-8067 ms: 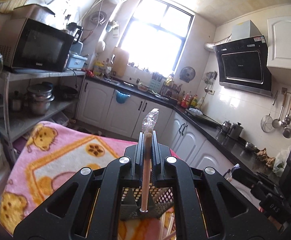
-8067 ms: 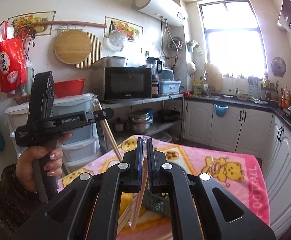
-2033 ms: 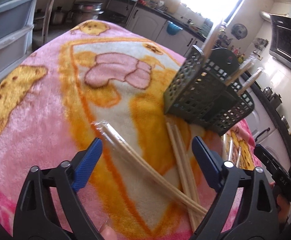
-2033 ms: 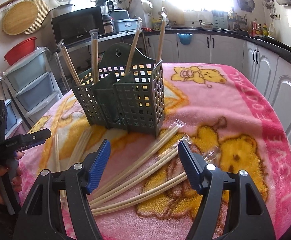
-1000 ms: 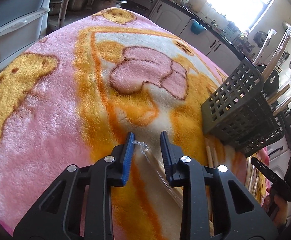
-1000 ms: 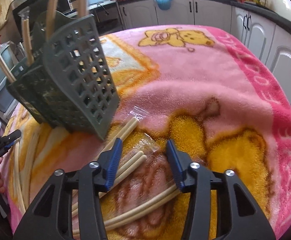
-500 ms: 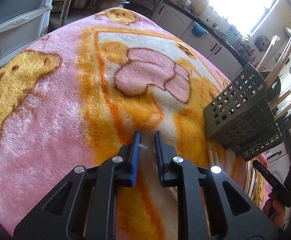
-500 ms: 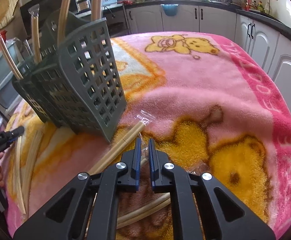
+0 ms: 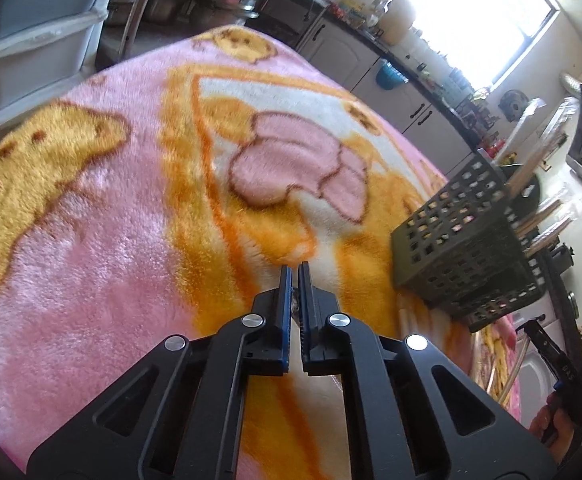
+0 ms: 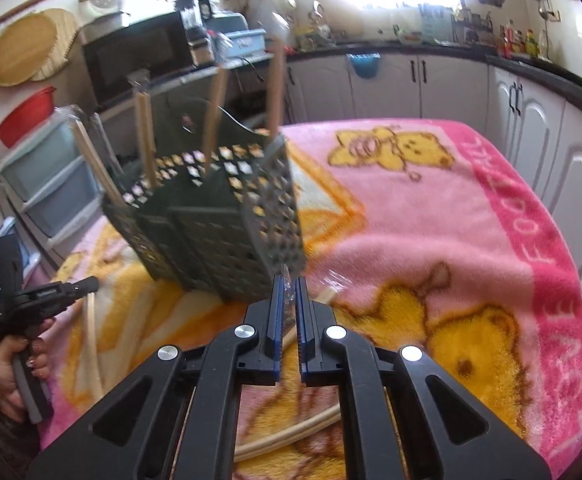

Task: Organize utensils
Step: 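Close the left tool on a wrapped chopstick while the right tool grasps another, then lift both held chopsticks upright and carry them above the green caddy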

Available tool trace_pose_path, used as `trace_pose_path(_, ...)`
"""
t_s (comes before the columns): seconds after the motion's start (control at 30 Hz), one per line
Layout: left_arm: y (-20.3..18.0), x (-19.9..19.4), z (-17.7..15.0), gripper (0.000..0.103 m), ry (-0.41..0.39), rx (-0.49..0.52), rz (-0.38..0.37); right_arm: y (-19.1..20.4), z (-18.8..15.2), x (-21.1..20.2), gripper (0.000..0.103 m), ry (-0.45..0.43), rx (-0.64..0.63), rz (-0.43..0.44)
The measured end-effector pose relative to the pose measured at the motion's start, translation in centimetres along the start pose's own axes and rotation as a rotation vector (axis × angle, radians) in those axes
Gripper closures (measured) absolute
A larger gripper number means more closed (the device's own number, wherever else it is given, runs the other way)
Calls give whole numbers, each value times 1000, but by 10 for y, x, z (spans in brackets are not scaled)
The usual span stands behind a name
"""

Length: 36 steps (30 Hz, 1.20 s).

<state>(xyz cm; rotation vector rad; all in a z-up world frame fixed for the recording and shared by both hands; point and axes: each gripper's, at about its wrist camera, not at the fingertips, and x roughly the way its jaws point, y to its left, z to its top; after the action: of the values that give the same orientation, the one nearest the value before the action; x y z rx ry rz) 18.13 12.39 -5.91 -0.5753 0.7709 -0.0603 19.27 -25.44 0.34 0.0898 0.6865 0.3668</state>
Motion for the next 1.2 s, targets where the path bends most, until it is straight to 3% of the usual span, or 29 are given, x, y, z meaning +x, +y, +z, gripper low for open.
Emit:
trace_pose_path(0.5, -67, -80, 9, 102, -169, 121, -153, 40, 15, -56, 97, -134, -72, 102)
trace_pose_path(1.2, -139, -112, 6, 102, -200, 270, -339, 64, 30, -114, 98, -293, -141, 120)
